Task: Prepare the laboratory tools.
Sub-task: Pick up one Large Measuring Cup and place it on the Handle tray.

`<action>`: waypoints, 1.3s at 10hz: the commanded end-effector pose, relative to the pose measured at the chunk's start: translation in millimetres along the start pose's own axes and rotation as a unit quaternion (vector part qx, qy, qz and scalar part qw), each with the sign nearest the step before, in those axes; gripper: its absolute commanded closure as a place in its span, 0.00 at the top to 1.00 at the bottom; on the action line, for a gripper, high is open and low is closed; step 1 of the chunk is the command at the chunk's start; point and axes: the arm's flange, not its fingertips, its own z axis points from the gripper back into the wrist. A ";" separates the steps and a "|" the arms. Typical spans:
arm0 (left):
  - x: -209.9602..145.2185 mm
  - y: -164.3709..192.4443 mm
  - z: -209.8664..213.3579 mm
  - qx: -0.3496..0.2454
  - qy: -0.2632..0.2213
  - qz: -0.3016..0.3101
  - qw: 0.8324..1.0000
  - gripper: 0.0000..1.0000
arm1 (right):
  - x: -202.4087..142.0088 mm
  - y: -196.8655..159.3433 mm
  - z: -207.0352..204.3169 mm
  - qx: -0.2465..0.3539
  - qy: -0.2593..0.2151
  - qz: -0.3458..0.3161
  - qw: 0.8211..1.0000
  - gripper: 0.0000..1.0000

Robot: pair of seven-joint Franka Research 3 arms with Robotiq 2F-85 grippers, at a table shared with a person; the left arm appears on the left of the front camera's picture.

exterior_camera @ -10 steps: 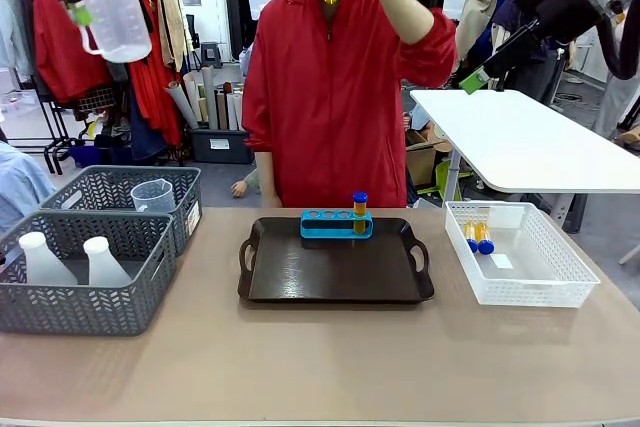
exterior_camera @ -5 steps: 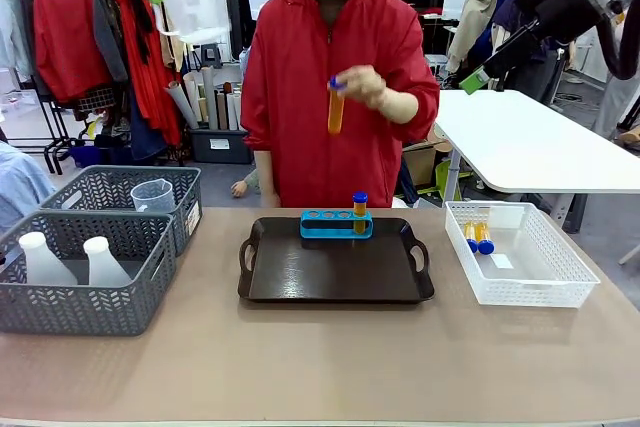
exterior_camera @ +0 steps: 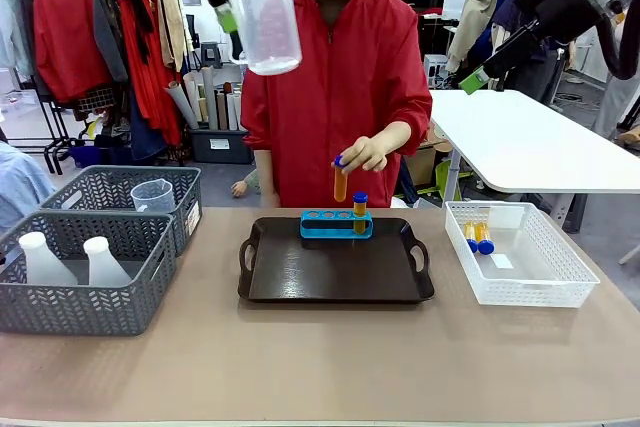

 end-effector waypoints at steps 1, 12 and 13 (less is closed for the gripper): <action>-6.2 -23.8 -34.5 0.019 -0.004 -0.040 0.999 0.00 | 0.4 -0.4 1.0 0.002 -0.002 0.003 1.000 1.00; 47.0 -44.8 -169.1 -0.034 0.024 -0.091 0.995 0.00 | 0.4 -0.4 1.0 0.002 -0.002 0.003 1.000 1.00; 53.5 -51.6 -192.4 -0.054 0.021 -0.095 0.994 0.00 | 0.4 -0.4 1.0 0.002 -0.002 0.003 1.000 1.00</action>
